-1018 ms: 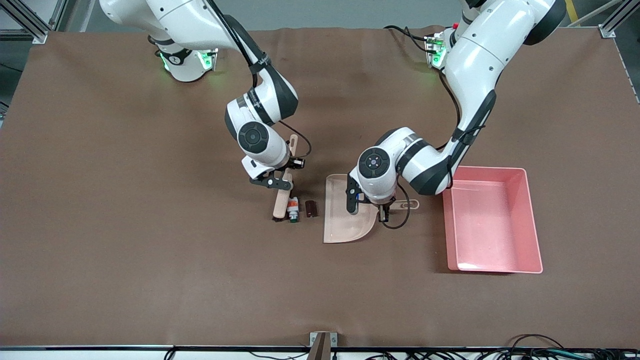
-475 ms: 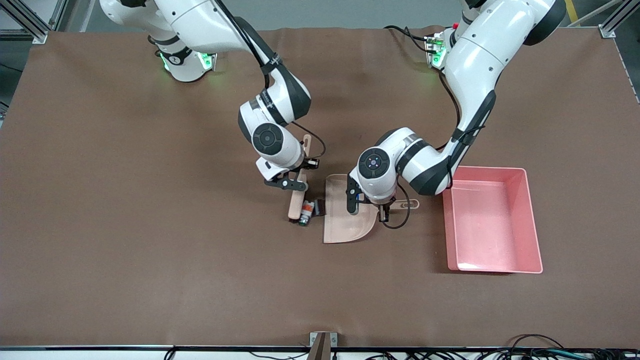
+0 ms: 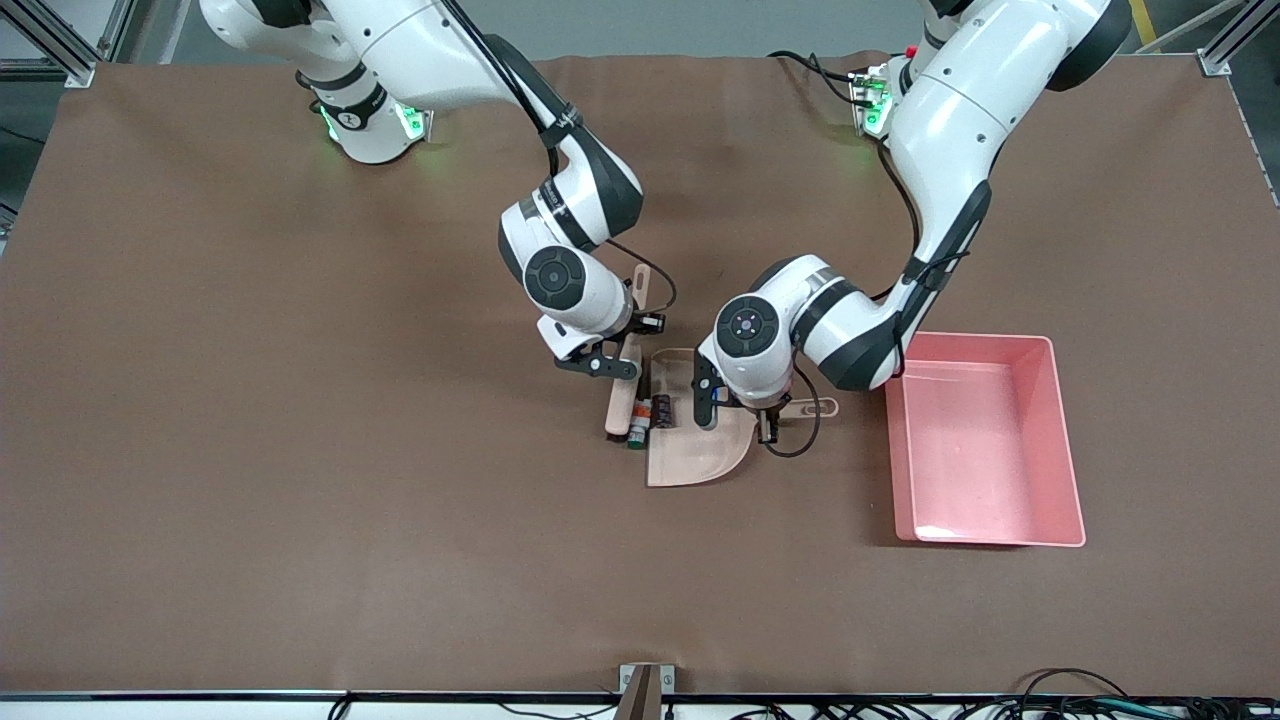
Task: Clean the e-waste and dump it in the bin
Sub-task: 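Sweep the capacitor and component into the dustpan with the right gripper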
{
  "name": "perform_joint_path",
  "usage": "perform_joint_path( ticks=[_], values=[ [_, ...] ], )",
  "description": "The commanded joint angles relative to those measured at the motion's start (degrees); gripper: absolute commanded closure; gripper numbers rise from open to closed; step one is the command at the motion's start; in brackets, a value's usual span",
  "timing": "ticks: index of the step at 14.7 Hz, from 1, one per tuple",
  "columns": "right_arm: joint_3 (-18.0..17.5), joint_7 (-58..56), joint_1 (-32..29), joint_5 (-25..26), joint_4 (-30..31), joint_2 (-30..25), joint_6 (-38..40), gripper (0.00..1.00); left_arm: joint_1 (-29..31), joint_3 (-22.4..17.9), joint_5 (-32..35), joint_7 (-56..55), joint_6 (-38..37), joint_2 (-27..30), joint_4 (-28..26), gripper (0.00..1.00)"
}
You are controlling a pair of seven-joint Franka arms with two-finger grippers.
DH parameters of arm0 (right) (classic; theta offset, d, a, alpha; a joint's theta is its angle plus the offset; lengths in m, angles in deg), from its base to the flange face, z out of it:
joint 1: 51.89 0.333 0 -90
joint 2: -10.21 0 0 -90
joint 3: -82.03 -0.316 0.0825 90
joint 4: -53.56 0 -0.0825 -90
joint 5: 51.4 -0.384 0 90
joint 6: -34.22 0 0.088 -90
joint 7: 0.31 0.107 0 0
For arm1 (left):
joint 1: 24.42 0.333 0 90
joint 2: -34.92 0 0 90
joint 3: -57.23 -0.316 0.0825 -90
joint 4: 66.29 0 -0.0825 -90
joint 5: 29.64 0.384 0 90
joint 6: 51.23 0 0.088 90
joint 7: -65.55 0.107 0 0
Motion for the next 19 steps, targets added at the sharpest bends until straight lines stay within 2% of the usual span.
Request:
perform_joint_path(
  ticks=[1, 9, 12, 15, 19],
  values=[
    [0.0, 0.4, 0.7, -3.5, -2.4, 1.3, 0.1, 1.0, -1.0, -0.2, 0.2, -0.7, -0.9, -1.6, 1.1, 0.75],
    [0.1, 1.7, 1.3, -9.1, -6.3, 1.2, 0.8, 1.0, -0.9, -0.2, 0.5, -0.6, -0.8, -1.5, 1.0, 0.75],
    [0.2, 1.4, 0.5, -8.9, -6.7, 0.8, 2.1, 1.0, -0.9, -0.2, 0.6, -0.6, -0.8, -1.6, 1.0, 0.75],
    [0.1, -2.6, -4.3, -9.2, -6.4, -0.6, 9.8, 1.0, -0.8, -0.2, 0.7, -0.6, -0.8, -1.6, 1.0, 0.75],
    [0.4, -7.5, -10.9, -8.7, -4.6, -6.0, 20.3, 1.0, -0.2, -0.2, 0.7, -0.7, 1.9, -1.6, 0.9, 0.76]
  ],
)
